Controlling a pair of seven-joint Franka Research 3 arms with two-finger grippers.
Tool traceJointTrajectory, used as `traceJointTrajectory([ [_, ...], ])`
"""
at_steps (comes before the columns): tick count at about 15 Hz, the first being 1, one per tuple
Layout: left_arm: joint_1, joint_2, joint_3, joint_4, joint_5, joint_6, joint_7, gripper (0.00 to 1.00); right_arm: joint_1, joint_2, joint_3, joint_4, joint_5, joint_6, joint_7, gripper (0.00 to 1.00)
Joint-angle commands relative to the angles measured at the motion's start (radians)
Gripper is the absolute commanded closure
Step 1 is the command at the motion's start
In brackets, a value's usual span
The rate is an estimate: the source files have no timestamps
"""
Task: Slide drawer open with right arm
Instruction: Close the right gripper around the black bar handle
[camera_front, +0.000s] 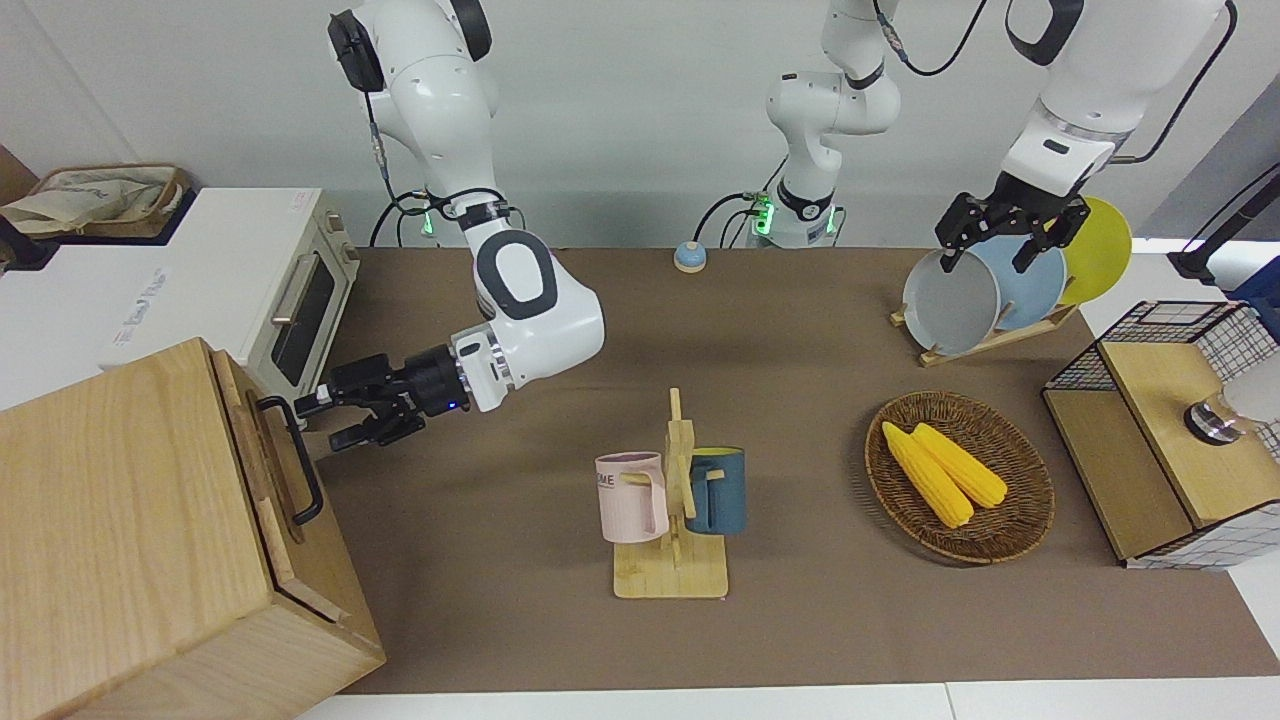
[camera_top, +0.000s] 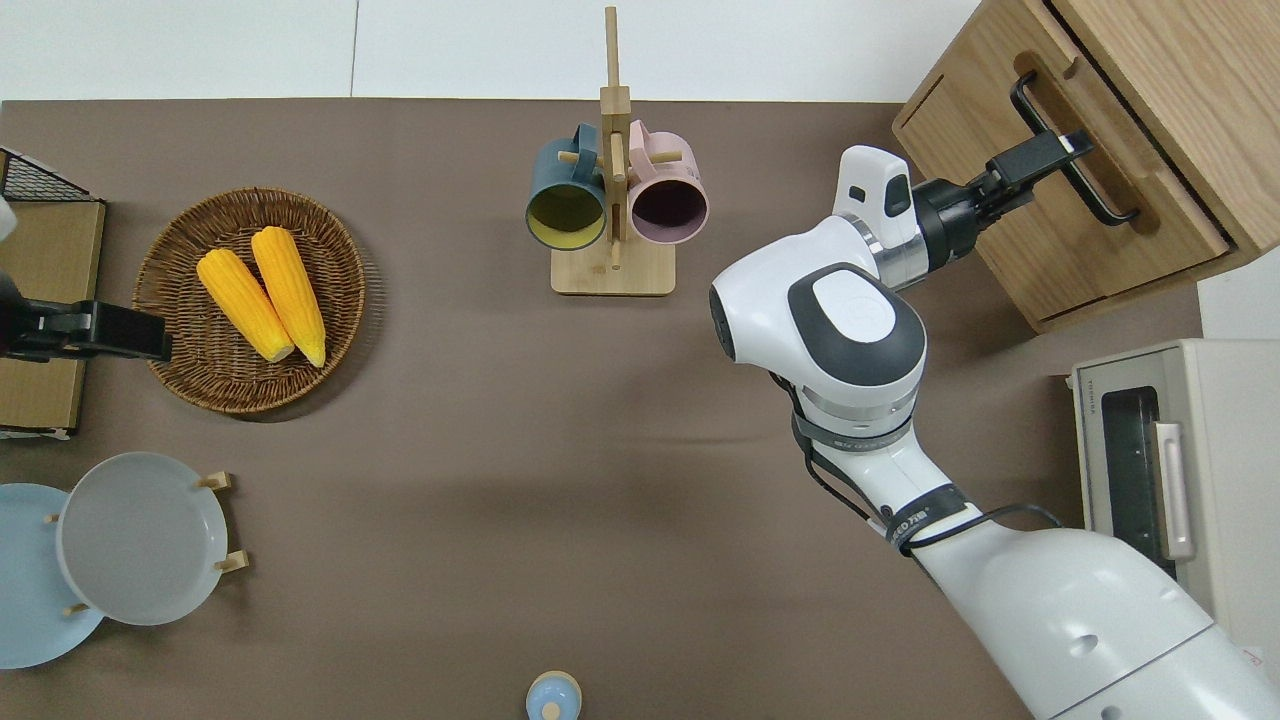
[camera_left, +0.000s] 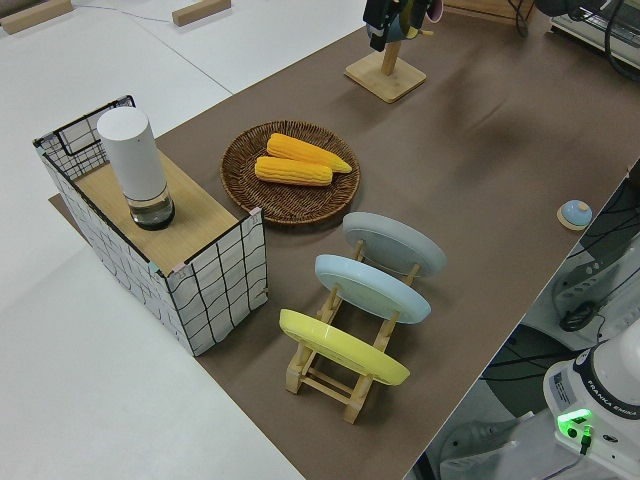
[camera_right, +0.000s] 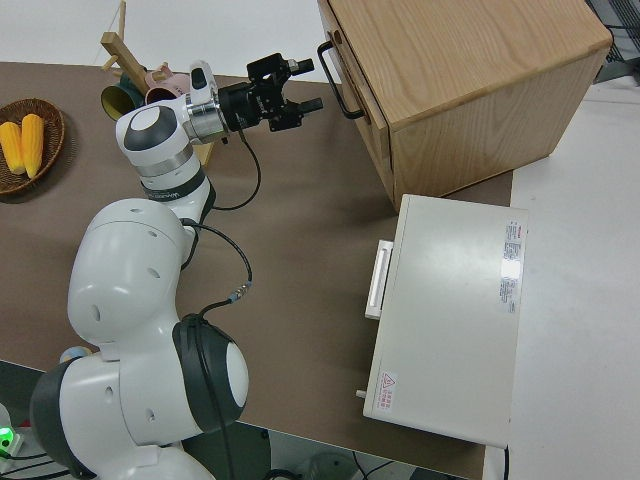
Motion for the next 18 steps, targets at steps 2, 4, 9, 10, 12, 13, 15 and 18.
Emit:
traceJointTrajectory([
  [2, -0.017, 0.013, 0.017, 0.02, 0.011, 0.0, 0.008, 0.0, -0.034, -0.006, 0.002, -0.041, -0.063, 0.043, 0.058, 0.021],
  [4, -0.017, 0.013, 0.017, 0.02, 0.012, 0.0, 0.008, 0.0, -0.043, -0.004, 0.002, -0.041, -0.08, 0.052, 0.058, 0.021],
  [9, -0.017, 0.013, 0.017, 0.02, 0.011, 0.0, 0.008, 0.0, -0.061, -0.007, 0.002, -0.041, -0.088, 0.087, 0.058, 0.021],
  [10, -0.017, 0.013, 0.017, 0.02, 0.011, 0.0, 0.008, 0.0, -0.061, -0.007, 0.002, -0.041, -0.088, 0.086, 0.058, 0.03],
  [12, -0.017, 0.013, 0.017, 0.02, 0.012, 0.0, 0.008, 0.0, -0.058, -0.007, 0.002, -0.042, -0.085, 0.086, 0.058, 0.156],
  [13, -0.017, 0.013, 0.017, 0.02, 0.012, 0.0, 0.008, 0.0, -0.054, -0.007, 0.002, -0.044, -0.085, 0.08, 0.058, 0.263],
  [15, -0.017, 0.013, 0.017, 0.02, 0.012, 0.0, 0.008, 0.0, -0.051, -0.007, 0.002, -0.045, -0.079, 0.076, 0.047, 0.514],
  [18, -0.017, 0.013, 0.017, 0.02, 0.012, 0.0, 0.008, 0.0, -0.051, -0.01, 0.002, -0.056, -0.077, 0.073, 0.046, 0.874],
])
